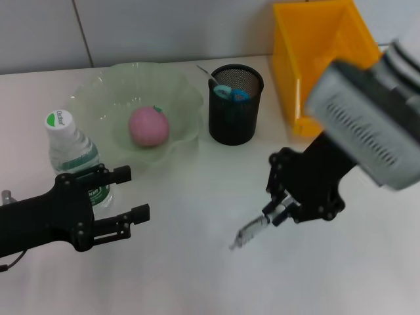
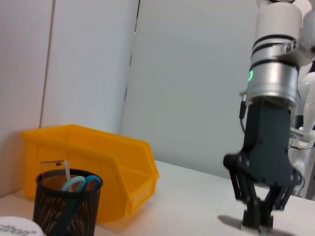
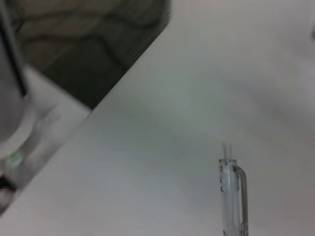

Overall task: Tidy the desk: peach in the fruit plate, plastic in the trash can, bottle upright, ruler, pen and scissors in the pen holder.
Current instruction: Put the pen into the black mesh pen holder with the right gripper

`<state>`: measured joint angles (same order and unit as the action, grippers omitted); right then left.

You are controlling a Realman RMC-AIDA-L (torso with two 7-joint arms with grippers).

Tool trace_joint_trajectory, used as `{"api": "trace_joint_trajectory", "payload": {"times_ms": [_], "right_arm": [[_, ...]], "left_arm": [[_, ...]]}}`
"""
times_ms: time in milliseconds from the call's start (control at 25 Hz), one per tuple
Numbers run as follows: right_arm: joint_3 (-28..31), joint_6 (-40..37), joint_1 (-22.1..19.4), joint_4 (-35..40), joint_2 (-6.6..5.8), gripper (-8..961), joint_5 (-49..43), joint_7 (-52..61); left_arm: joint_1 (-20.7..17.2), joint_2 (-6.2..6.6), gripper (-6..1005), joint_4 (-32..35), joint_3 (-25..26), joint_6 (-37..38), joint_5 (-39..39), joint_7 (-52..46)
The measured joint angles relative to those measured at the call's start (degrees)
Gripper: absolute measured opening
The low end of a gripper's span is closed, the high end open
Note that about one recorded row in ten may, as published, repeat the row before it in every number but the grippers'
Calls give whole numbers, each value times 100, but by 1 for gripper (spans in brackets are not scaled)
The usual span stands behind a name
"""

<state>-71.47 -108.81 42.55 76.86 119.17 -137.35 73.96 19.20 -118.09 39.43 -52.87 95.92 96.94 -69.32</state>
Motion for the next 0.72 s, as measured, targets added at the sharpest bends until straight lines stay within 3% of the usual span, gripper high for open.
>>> {"api": "trace_joint_trajectory", "payload": {"times_ms": [40,360,480,720], "right_arm": [[0,0,0,0,0,108,0,0],[1828,-260,-455,272,-21,107,984,362],[2150,-205,-549,245,-23,107,1222,510],[2874,358,-890,-387,-15,107,2229,852]], "left_arm": [[-9,-5,784,-3,4,10,0,8],[57,-15,784,-120,5,142,-24,5],[56,-25,784,-140,5,220,-58,31],[11,-26,784,-156,-68,404,-44,246]]}}
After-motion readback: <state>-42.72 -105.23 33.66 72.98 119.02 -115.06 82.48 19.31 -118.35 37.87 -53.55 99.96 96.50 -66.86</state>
